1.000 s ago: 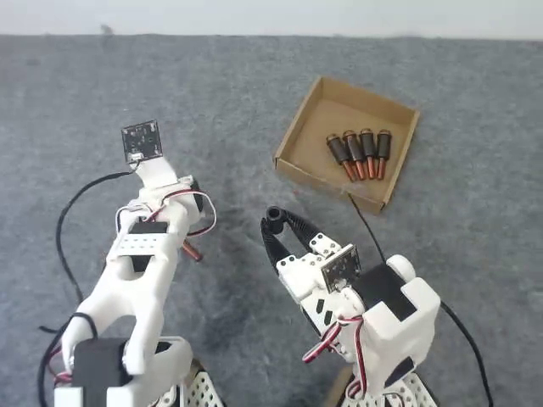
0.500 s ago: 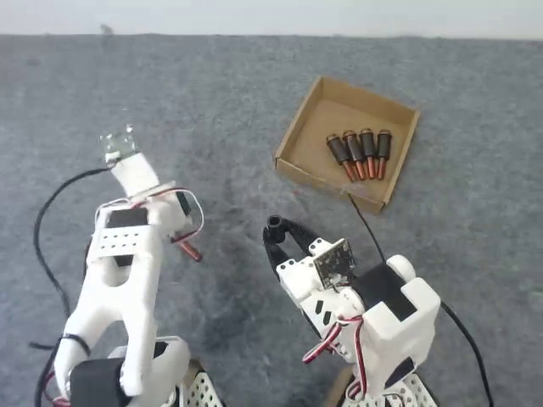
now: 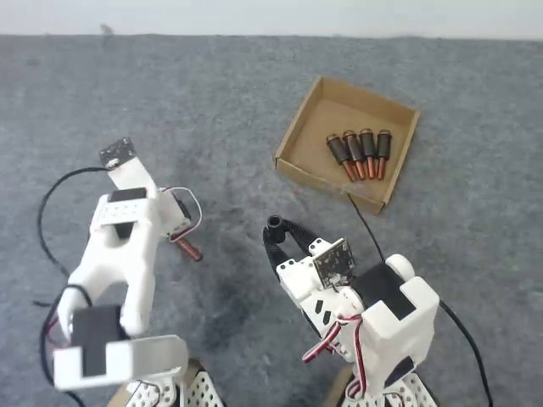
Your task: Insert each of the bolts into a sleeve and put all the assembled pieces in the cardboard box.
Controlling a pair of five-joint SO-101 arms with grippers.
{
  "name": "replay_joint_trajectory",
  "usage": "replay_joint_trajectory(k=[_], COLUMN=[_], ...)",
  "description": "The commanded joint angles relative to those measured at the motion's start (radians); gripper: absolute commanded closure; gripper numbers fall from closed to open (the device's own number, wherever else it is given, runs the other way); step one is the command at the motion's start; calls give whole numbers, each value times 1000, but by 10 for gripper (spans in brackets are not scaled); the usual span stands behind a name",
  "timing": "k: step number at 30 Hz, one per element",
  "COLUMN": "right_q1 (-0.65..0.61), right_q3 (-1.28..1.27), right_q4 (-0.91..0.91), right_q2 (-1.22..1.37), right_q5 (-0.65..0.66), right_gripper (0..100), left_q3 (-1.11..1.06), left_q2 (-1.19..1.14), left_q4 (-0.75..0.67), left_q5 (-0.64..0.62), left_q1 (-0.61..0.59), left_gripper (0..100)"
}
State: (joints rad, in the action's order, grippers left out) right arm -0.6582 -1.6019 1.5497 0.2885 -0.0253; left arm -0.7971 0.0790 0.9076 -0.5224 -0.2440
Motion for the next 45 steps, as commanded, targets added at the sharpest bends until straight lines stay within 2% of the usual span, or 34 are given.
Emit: replay_joint_trajectory(k=[1,8,12,16,23,26,34,38,45], right_q1=[-1,-1,-1,-1,-1,-1,-1,-1,-1], right_q3=[14,12,12,12,12,12,14,14,14], right_q4=[-4,-4,-4,-4,-4,-4,-4,-4,-4], right_q2=[-4,-4,-4,-4,-4,-4,-4,-4,-4], right_q5=[-6,-5,-5,-5,-5,-5,-5,-5,-5], right_gripper=[993,993,993,993,993,993,993,993,993], left_q3=[91,177,186,183,219,185,-91,-213,-375], left_q2=[-68,-152,-161,-163,-91,6,261,410,654], left_q4=[9,64,64,80,74,-15,-394,-483,-631], left_q5=[-8,-9,-8,-2,0,0,0,0,-2], left_q1=[-2,0,41,103,129,161,299,342,347], left_gripper=[899,901,997,989,989,989,988,988,988])
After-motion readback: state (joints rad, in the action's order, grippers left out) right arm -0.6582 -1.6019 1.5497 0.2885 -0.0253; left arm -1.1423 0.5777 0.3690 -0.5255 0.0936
